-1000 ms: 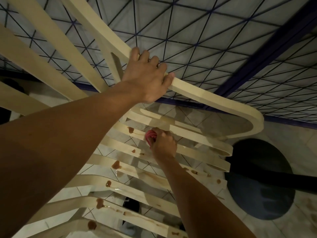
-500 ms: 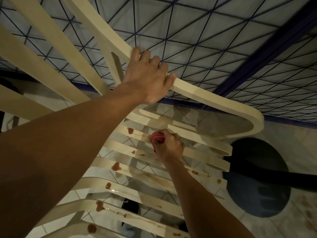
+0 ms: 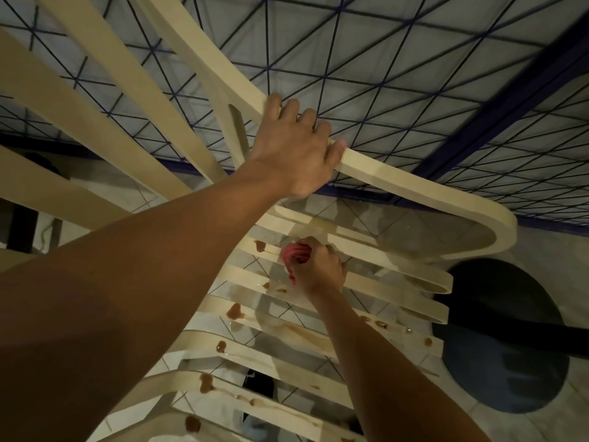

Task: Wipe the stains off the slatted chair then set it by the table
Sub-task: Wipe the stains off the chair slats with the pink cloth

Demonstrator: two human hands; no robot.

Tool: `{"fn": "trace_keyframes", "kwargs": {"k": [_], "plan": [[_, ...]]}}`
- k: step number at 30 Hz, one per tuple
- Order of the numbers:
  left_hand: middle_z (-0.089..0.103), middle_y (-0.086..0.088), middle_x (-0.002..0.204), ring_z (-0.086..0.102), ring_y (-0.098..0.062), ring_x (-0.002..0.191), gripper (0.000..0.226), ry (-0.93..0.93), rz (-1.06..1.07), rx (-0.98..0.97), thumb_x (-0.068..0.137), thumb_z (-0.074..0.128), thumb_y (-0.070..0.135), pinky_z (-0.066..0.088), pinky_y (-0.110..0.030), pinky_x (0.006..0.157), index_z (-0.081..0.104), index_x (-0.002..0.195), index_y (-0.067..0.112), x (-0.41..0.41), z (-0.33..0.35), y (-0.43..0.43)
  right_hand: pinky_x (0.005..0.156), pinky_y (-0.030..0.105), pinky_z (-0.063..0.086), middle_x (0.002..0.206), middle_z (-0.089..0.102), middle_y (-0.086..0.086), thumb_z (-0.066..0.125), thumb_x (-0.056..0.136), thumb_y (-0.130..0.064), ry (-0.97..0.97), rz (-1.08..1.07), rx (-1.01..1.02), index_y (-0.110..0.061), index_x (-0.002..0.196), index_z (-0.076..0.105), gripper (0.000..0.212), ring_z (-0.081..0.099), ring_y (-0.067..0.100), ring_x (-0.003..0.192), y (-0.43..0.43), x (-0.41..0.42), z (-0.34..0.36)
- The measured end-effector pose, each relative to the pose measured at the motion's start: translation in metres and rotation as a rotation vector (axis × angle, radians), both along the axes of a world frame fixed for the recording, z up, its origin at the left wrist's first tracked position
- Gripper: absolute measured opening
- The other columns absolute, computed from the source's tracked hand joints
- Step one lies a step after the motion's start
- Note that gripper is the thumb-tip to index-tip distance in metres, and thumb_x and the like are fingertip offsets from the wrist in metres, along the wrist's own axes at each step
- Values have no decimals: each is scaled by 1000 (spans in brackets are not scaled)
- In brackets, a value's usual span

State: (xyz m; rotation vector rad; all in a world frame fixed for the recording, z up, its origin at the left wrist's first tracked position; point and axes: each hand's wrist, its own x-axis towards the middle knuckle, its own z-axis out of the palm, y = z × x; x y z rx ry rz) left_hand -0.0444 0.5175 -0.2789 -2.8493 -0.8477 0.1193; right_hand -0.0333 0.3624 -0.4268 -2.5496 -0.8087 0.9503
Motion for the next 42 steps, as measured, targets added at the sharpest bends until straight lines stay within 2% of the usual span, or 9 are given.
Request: {"fn": "trace_keyframes", "kwargs": {"k": [8,11,14,17,21,25,29,37,42], "plan": [[57,-13,125,44,-36,121,63,37,-13,-15,103,11,51,19,-52,109,55,125,12,-3,4,0,109,47,35,120,60,4,68,87,-50,-21,-20,-7,-32,125,59,44,52,28,116,-21,12,9],[53,-10,129,41,-33,122,56,57,-62,-75,104,13,50,18,-50,109,50,129,16,-3,8,4,103,46,44,117,56,3,67,88,-49,49,0,0,-30,128,57,45,53,25,112,-23,15,14],[52,-10,129,38,-37,122,49,91,-94,-73,104,19,48,16,-51,112,49,132,21,-14,21,18,84,34,58,108,62,-1,69,87,-40,142,21,39,-29,121,58,37,62,20,101,-23,24,12],[55,-14,126,36,-46,126,55,106,-95,115,101,16,48,5,-60,117,54,129,19,-36,38,40,55,9,49,103,60,-3,70,91,-17,252,-33,91,-17,123,59,34,58,3,80,-22,34,18],[55,-18,124,34,-46,123,63,154,-120,164,96,9,51,7,-59,117,51,130,18,-59,50,62,78,18,55,99,51,-16,71,91,-24,218,-47,176,-24,123,59,34,55,4,88,-25,31,17],[53,-17,124,36,-40,121,55,159,-169,144,100,12,50,11,-56,112,46,129,19,-60,46,66,73,21,59,99,62,-10,71,91,-27,207,40,193,-28,115,59,27,67,6,88,-14,14,11],[51,-16,125,35,-39,123,51,154,-155,143,103,14,49,10,-58,113,45,129,20,-59,45,65,91,44,56,109,69,-2,65,86,-53,93,107,127,-30,124,61,44,64,20,104,9,-6,1],[48,-19,128,34,-40,126,49,145,-146,154,105,15,46,8,-58,115,44,130,15,-58,45,64,104,45,44,127,61,10,64,90,-55,-51,131,-50,-25,138,49,59,53,28,121,48,-36,-8],[49,-19,130,35,-40,127,50,128,-164,164,105,15,46,7,-60,115,43,131,14,-60,43,64,106,48,38,119,64,1,67,84,-55,-64,41,-46,-33,127,56,49,55,24,117,38,-31,-14]]}}
